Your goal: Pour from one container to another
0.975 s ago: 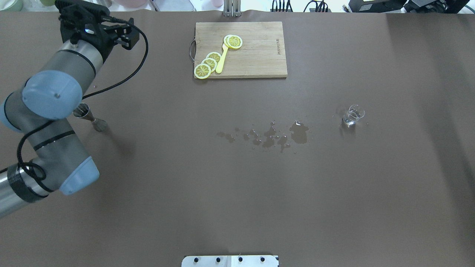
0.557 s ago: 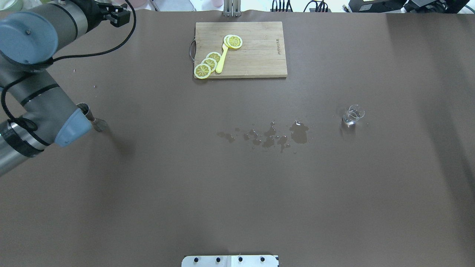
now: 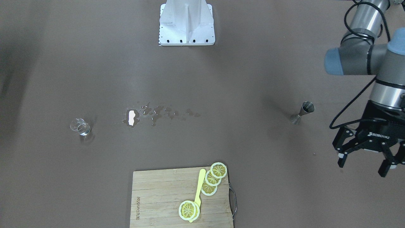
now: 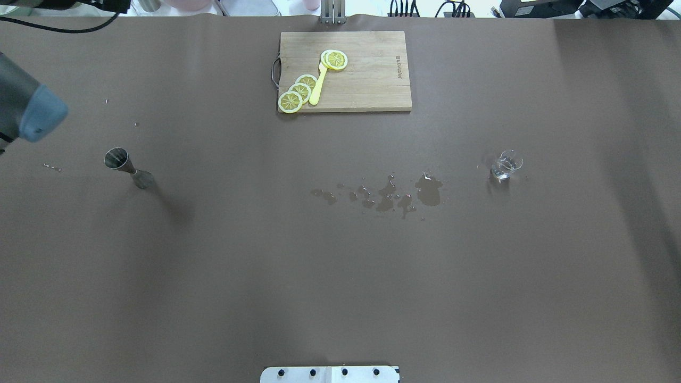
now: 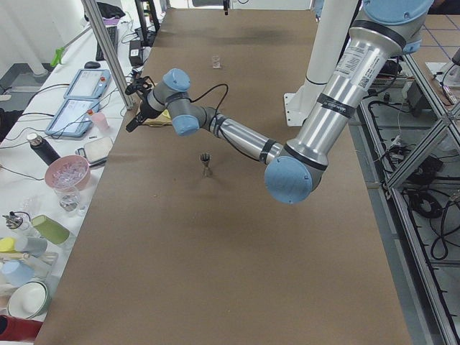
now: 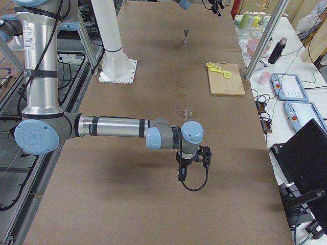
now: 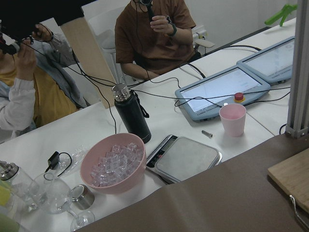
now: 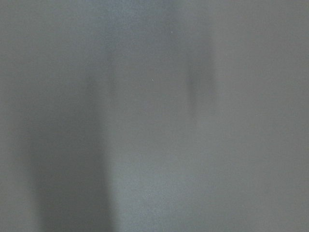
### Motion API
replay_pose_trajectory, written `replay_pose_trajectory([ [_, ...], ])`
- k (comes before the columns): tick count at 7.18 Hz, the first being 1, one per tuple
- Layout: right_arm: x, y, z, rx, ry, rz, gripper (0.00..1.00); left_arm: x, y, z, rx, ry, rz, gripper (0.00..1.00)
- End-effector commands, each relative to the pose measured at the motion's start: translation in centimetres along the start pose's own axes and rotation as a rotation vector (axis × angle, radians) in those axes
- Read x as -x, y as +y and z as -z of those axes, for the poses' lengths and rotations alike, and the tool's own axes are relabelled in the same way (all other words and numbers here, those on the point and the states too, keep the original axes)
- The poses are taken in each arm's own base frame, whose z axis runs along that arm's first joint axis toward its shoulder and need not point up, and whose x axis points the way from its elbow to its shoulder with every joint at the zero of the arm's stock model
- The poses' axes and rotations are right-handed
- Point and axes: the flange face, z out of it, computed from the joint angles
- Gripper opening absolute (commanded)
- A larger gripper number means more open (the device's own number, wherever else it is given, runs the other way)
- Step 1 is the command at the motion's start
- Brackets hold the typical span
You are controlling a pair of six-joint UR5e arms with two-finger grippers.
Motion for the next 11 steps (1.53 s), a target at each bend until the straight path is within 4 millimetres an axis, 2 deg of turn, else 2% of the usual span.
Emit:
replay_pose_trajectory([
  [1,0.0,0.0,0.0,0.000,0.000,0.000,1.00,7.8,2.6,-0.1,0.226,0.021,0.157,0.99],
  [2,0.0,0.0,0.0,0.001,0.000,-0.001,1.00,9.8,3.0,0.3,0.285,-0.025,0.216,0.99],
  [3,0.1,-0.1,0.0,0.001,0.000,0.001,1.00,12.2,5.3,0.9,0.341,-0.008,0.271,0.99],
  [4,0.0,0.0,-0.3,0.005,0.001,0.000,1.00,15.9,8.2,1.8,0.419,-0.038,0.314,0.99],
  [5,-0.2,0.0,-0.4,0.009,0.001,-0.003,1.00,19.4,12.9,2.4,0.491,-0.039,0.224,0.99],
  [6,-0.3,0.0,-0.6,0.011,0.002,-0.005,1.00,23.5,15.0,4.4,0.542,-0.070,0.239,0.99],
  [7,-0.2,-0.1,-0.5,0.009,0.001,-0.004,1.00,26.1,16.7,5.8,0.569,-0.083,0.246,0.99],
  [8,-0.2,-0.1,-0.5,0.006,0.001,-0.002,1.00,27.7,19.6,6.9,0.588,-0.083,0.262,0.99],
  [9,-0.2,-0.1,-0.5,-0.012,-0.002,0.014,1.00,28.2,22.5,7.4,0.631,-0.078,0.308,0.99],
  [10,-0.3,-0.2,-0.6,-0.015,-0.003,0.017,1.00,29.6,26.6,8.2,0.651,-0.082,0.330,0.99],
  [11,-0.3,-0.1,-0.6,-0.016,-0.003,0.017,1.00,29.9,28.4,8.9,0.640,-0.080,0.345,0.99],
])
